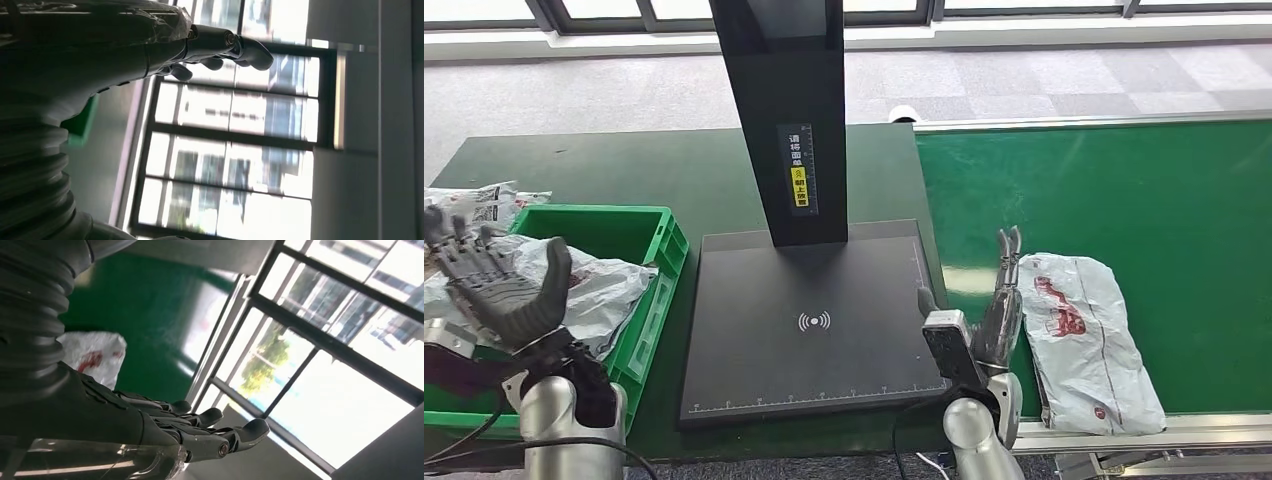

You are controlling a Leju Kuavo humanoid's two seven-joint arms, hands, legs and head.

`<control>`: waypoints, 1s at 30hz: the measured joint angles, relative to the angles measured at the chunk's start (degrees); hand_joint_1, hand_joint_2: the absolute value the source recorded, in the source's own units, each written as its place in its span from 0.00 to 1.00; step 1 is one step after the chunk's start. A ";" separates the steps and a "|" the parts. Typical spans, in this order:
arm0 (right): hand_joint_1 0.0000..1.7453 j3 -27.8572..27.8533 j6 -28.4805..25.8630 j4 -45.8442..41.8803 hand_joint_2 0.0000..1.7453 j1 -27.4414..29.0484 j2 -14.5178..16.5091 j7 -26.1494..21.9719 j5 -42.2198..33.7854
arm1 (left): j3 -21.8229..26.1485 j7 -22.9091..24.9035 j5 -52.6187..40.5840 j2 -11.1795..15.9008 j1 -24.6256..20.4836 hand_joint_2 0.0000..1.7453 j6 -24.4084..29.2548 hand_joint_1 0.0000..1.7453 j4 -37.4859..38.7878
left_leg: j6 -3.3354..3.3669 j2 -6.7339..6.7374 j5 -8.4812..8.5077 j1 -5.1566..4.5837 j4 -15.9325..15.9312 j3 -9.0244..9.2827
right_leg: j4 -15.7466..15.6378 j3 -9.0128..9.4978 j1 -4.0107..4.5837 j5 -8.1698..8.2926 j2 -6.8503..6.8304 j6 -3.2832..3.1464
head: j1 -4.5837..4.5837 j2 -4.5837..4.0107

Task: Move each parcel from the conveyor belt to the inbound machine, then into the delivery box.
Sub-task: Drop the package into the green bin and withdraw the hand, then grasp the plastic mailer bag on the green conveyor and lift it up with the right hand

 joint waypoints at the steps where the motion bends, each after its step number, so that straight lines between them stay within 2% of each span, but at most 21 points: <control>1: 0.00 -1.62 -1.16 2.63 1.00 -1.65 -0.28 1.20 2.45 | -2.85 -0.10 1.13 0.18 0.88 1.00 -2.93 0.00 0.03 | 0.01 0.01 0.01 0.00 0.01 0.00 | 0.00 0.01 -0.01 0.03 0.01 0.03 | 0.00 0.00; 5: 0.00 -5.84 -2.80 10.36 1.00 -5.85 -1.21 4.54 8.93 | -10.06 -0.15 2.24 0.63 3.31 1.00 -6.59 0.00 0.23 | 0.02 0.04 0.01 -0.02 0.03 -0.03 | 0.00 -0.06 -0.01 0.09 0.06 0.05 | -0.01 0.00; 10: 0.00 -11.08 -3.12 16.89 1.00 -10.75 -1.96 10.97 23.03 | -14.48 -0.14 1.78 0.76 4.47 1.00 -7.85 0.00 0.98 | 0.01 0.03 0.02 -0.03 0.03 -0.11 | 0.00 -0.14 0.04 0.08 0.06 0.05 | -0.01 0.00; 13: 0.00 -13.99 -3.31 20.82 1.00 -13.54 -2.57 14.04 29.00 | -16.63 -0.14 1.61 0.90 5.28 1.00 -7.31 0.00 1.27 | 0.00 0.04 0.03 -0.01 0.03 -0.12 | 0.00 -0.14 0.04 0.08 0.06 0.05 | 0.00 0.00; 20: 0.00 -16.76 -3.42 28.85 1.00 -17.00 -3.99 15.21 30.93 | -18.14 -0.15 1.62 1.08 6.12 1.00 -7.03 0.00 1.37 | 0.00 0.02 0.03 -0.01 0.03 -0.13 | 0.00 -0.14 0.02 0.08 0.06 0.05 | -0.01 0.00; 30: 0.00 -17.06 -3.45 32.01 1.00 -17.84 -4.61 15.21 30.96 | -18.26 -0.15 1.61 1.12 6.26 1.00 -7.03 0.00 1.56 | 0.00 0.02 0.03 -0.01 0.03 -0.14 | 0.00 -0.15 0.02 0.08 0.06 0.05 | -0.01 0.00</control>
